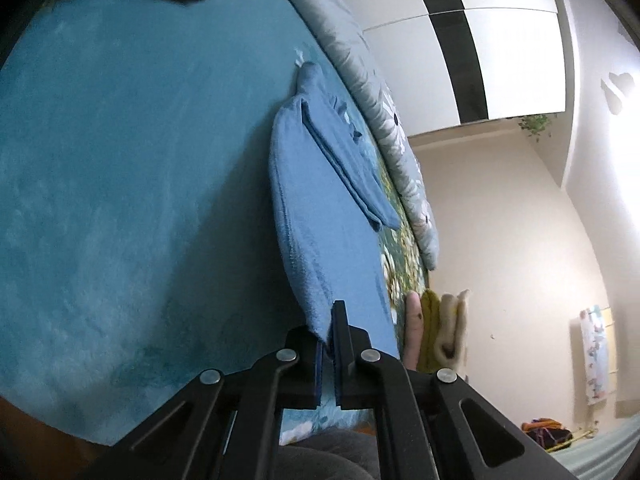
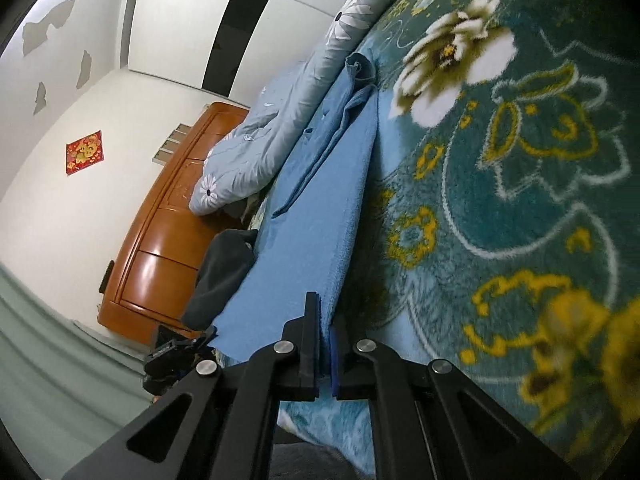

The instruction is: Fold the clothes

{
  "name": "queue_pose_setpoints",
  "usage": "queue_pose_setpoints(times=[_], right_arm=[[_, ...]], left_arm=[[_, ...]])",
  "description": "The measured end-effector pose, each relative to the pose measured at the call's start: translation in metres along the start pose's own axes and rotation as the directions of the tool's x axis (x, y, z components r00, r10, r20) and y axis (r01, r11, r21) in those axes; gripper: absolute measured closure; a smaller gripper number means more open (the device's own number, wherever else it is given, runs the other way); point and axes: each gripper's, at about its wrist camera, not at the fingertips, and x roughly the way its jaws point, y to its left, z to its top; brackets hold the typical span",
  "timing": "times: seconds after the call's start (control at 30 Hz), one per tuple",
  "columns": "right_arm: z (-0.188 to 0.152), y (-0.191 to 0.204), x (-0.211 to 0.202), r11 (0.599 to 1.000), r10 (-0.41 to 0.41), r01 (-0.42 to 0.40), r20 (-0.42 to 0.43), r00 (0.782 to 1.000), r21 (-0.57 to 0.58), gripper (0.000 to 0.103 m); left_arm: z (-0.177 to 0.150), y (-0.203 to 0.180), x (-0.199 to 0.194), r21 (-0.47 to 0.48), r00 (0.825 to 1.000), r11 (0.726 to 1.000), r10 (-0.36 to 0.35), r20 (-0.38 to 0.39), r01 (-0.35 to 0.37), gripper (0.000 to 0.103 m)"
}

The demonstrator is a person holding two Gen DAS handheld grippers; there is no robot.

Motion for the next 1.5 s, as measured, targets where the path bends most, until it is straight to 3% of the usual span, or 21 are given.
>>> queue_pose_setpoints(times=[0.17, 0.23, 0.5, 0.7, 0.83, 1.0, 1.2, 1.23, 1.27, 1.3, 1.33, 1.37, 1.4, 1.43, 1.5], right_arm=[[0.026, 0.024, 0.003, 0.999, 0.028, -0.027, 0.033, 0.999, -0.029, 0.100], [0.044, 0.036, 0.007, 0.999, 0.029, -0.027, 0.057, 0.998, -0.041, 0.100], [0.144, 0.073, 0.049, 0.985, -0.134, 0.143, 0.096, 0.986, -0.096, 0.099], [0.220, 0.060, 0.117, 0.963, -0.262, 0.266, 0.080, 0.962, -0.040, 0.099], [0.256, 0.049, 0.160, 0.938, -0.331, 0.339, 0.094, 0.939, -0.075, 0.099], [0.278, 0.026, 0.195, 0.935, -0.348, 0.353, 0.114, 0.931, -0.028, 0.098], [0.276, 0.002, 0.212, 0.918, -0.396, 0.395, 0.075, 0.915, 0.019, 0.097], [0.276, 0.004, 0.209, 0.921, -0.388, 0.388, 0.086, 0.918, 0.016, 0.097], [0.275, 0.007, 0.205, 0.924, -0.381, 0.382, 0.097, 0.919, 0.012, 0.097], [0.275, 0.009, 0.201, 0.927, -0.374, 0.375, 0.109, 0.921, 0.008, 0.086], [0.272, 0.013, 0.195, 0.927, -0.372, 0.375, 0.122, 0.920, -0.004, 0.060], [0.270, 0.017, 0.187, 0.926, -0.371, 0.376, 0.136, 0.919, -0.017, 0.050], [0.267, 0.022, 0.180, 0.926, -0.369, 0.378, 0.150, 0.917, -0.029, 0.045], [0.264, 0.026, 0.173, 0.924, -0.368, 0.379, 0.164, 0.915, -0.042, 0.045], [0.258, 0.034, 0.159, 0.921, -0.364, 0.383, 0.192, 0.911, -0.067, 0.045]], left_arm=[[0.037, -0.021, 0.001, 0.050, 0.995, 0.994, -0.100, 0.011, 0.099, 0.100], [0.059, -0.038, 0.008, 0.083, 0.994, 0.991, -0.108, 0.019, 0.106, 0.100], [0.165, -0.090, 0.062, 0.176, 0.999, 0.984, -0.016, 0.044, 0.008, 0.099], [0.233, -0.083, 0.119, 0.164, 0.994, 0.982, 0.082, 0.069, -0.092, 0.099], [0.269, -0.074, 0.150, 0.173, 0.984, 0.972, 0.145, 0.099, -0.160, 0.099], [0.293, -0.055, 0.176, 0.183, 0.970, 0.954, 0.219, 0.105, -0.235, 0.099], [0.298, -0.043, 0.190, 0.167, 0.972, 0.958, 0.223, 0.071, -0.232, 0.095], [0.297, -0.045, 0.190, 0.171, 0.975, 0.961, 0.211, 0.067, -0.219, 0.088], [0.295, -0.047, 0.188, 0.168, 0.980, 0.966, 0.188, 0.065, -0.197, 0.068], [0.294, -0.050, 0.183, 0.160, 0.985, 0.973, 0.159, 0.065, -0.167, 0.056], [0.292, -0.053, 0.179, 0.153, 0.989, 0.979, 0.129, 0.070, -0.138, 0.036], [0.289, -0.057, 0.172, 0.151, 0.992, 0.983, 0.095, 0.083, -0.107, 0.034], [0.286, -0.061, 0.166, 0.155, 0.993, 0.984, 0.076, 0.091, -0.089, 0.034], [0.282, -0.066, 0.160, 0.167, 0.992, 0.981, 0.085, 0.092, -0.099, 0.033], [0.270, -0.071, 0.153, 0.209, 0.982, 0.961, 0.168, 0.083, -0.182, 0.033]])
